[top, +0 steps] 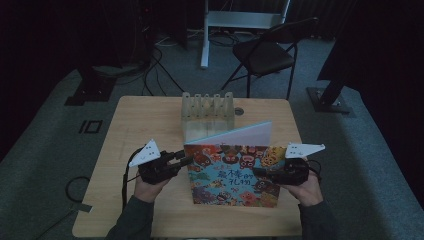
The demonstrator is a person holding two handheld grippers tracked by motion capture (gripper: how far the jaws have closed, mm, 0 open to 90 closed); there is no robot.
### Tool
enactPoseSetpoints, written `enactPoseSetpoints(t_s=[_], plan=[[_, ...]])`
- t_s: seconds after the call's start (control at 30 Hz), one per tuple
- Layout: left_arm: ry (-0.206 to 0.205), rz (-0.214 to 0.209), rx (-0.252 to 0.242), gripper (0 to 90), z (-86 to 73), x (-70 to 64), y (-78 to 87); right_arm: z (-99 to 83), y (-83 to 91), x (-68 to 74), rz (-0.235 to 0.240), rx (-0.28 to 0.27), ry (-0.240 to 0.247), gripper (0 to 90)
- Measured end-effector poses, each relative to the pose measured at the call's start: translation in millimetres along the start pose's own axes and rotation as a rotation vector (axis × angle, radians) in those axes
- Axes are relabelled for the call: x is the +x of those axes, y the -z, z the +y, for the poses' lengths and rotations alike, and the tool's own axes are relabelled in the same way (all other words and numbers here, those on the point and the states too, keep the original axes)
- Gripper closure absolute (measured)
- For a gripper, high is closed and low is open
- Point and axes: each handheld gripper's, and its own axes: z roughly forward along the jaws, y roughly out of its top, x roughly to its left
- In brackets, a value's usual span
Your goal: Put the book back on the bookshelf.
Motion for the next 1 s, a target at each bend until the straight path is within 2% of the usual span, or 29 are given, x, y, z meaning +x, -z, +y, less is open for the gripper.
enactPoseSetpoints(t_s=[0.1,0.2,0.23,0.27,0.3,0.37,0.43,0.47,0.5,0.63,0.8,1.0], plan=[[-0.005,-0.011,-0.008,70.8,-0.6,-1.6,0.9,-1.0,0.2,-1.6,-0.007,0.002,-0.006,55.6],[-0.02,-0.025,-0.017,71.9,-0.6,-4.5,2.0,-1.4,0.7,-3.6,-0.041,0.019,-0.013,48.1],[-0.024,-0.029,-0.019,72.5,-0.5,-5.3,2.2,-1.8,1.2,-4.0,-0.06,0.024,-0.01,46.2],[-0.029,-0.033,-0.02,73.1,-0.3,-6.3,2.4,-4.5,2.2,-3.9,-0.071,0.016,0.014,45.4],[-0.034,-0.037,-0.023,73.1,-0.2,-7.1,2.6,-4.5,2.2,-3.9,-0.071,0.016,0.014,45.4],[-0.047,-0.045,-0.029,73.8,-0.3,-8.6,2.7,-9.9,3.3,-3.7,-0.083,-0.015,0.039,44.3],[-0.054,-0.051,-0.032,74.6,-0.5,-9.5,3.0,-16.5,5.7,-4.2,-0.113,-0.078,0.056,44.3],[-0.059,-0.051,-0.031,75.1,-0.4,-10.0,3.3,-21.0,8.5,-5.2,-0.147,-0.127,0.072,44.5],[-0.062,-0.054,-0.03,75.1,-0.5,-10.7,3.7,-21.0,8.5,-5.2,-0.147,-0.127,0.072,44.5],[-0.082,-0.066,-0.028,76.6,-0.6,-14.5,5.2,-24.6,13.7,-4.8,-0.215,-0.173,0.083,46.2],[-0.098,-0.07,-0.03,76.8,-1.2,-17.7,6.3,-27.9,17.2,-5.7,-0.212,-0.203,0.081,47.2],[-0.116,-0.095,-0.041,77.3,-3.5,-23.1,8.5,-32.2,26.5,-7.4,-0.225,-0.252,0.084,46.2]])
